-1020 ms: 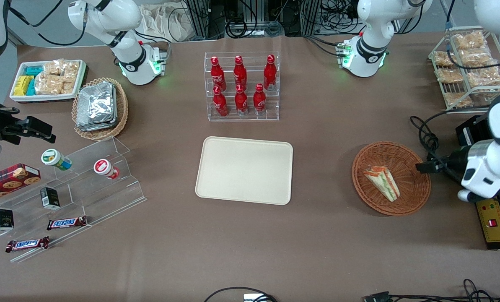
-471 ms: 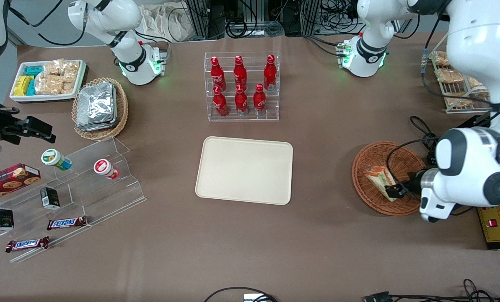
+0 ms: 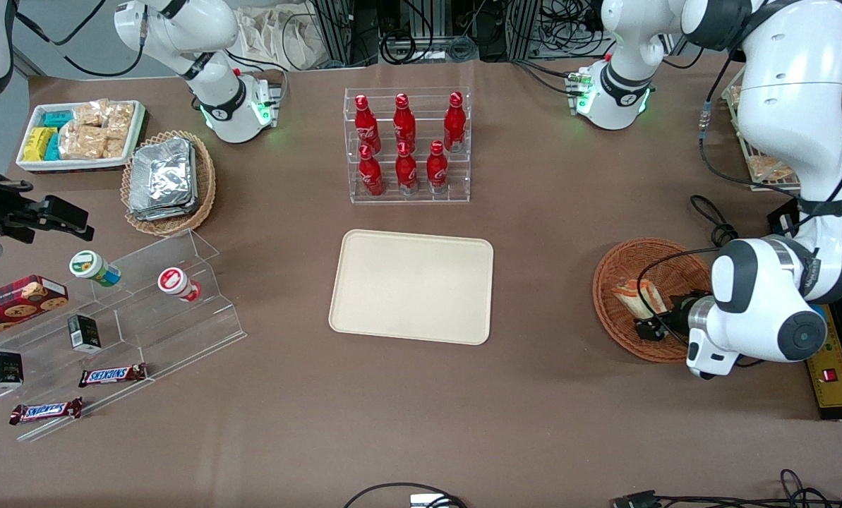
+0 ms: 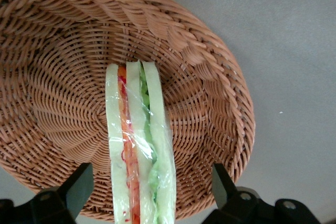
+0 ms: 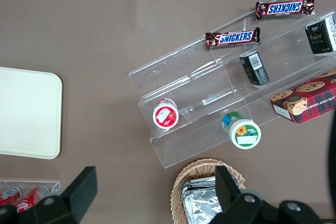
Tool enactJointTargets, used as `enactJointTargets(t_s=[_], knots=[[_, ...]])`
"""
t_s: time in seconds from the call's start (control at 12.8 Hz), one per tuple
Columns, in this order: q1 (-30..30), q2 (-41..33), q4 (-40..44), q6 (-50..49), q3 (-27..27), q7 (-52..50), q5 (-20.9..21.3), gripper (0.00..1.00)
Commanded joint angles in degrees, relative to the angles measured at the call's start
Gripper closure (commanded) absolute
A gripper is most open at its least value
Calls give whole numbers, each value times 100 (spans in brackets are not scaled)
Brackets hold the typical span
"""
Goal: Place sandwich from basket to tray
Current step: 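Lower the open left gripper onto the wrapped sandwich in the basket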
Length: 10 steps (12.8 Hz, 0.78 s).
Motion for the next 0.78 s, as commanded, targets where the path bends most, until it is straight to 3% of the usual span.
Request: enactJointTargets(t_s=[0.0,0.71], knots=[[-6,69,19,-21,9,-81,-89,0],[-15,52,-464,-12,9,-64,-71,0]])
